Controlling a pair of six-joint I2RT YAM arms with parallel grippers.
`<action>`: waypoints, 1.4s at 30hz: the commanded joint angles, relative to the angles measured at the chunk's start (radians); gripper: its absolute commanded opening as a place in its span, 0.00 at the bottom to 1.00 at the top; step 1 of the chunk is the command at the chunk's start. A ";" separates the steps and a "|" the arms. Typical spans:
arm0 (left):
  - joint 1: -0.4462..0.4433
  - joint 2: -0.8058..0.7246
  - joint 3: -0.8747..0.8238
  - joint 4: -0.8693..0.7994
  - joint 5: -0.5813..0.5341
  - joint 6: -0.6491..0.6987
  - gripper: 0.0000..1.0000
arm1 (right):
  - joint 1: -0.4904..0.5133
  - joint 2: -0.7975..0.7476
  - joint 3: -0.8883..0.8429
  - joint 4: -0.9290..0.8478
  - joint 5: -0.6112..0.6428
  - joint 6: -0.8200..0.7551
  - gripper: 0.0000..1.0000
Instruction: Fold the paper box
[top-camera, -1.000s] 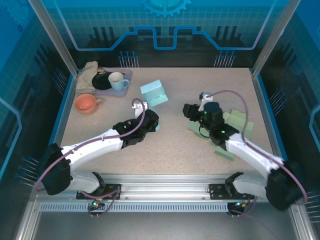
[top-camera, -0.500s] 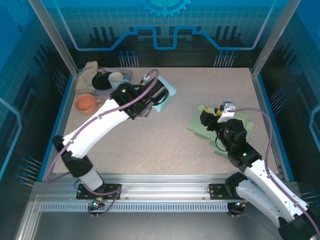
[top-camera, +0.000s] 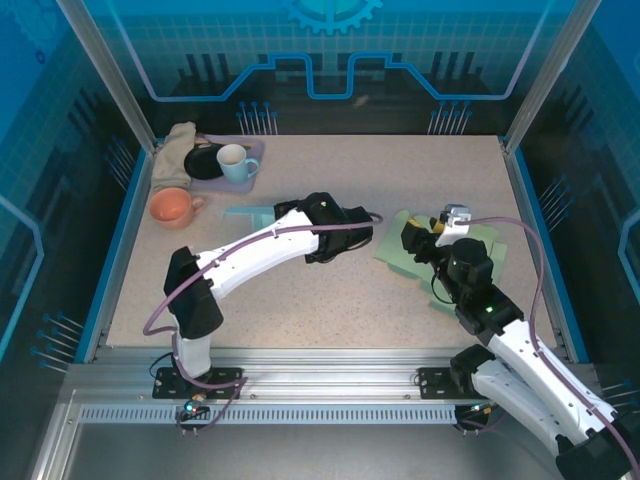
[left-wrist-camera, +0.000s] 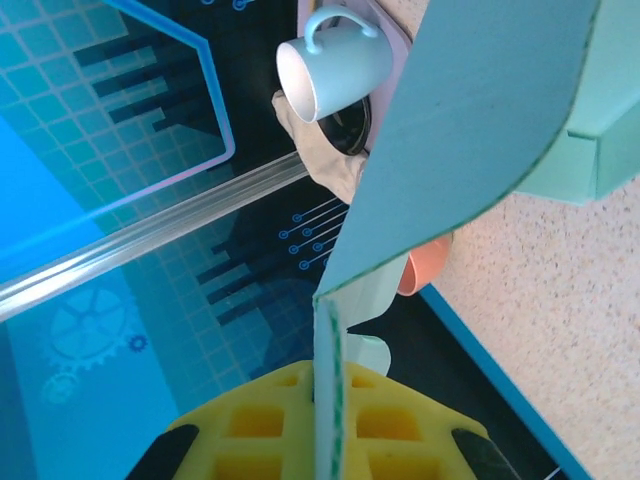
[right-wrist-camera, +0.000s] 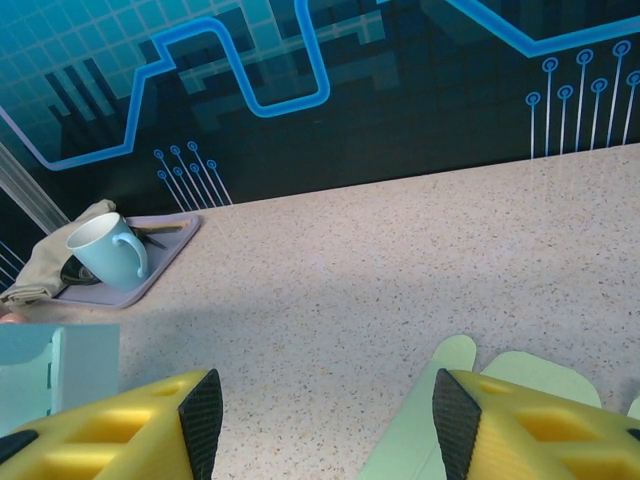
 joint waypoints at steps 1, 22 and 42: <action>-0.008 0.061 0.026 -0.036 0.032 0.054 0.00 | -0.014 0.001 0.005 0.000 -0.002 -0.007 0.60; 0.154 -0.113 -0.049 0.641 0.679 0.505 0.46 | -0.019 0.062 0.000 0.041 -0.042 -0.006 0.60; 0.552 -0.063 -0.120 0.859 1.377 0.707 0.46 | -0.017 0.423 0.057 0.249 -0.237 -0.064 0.60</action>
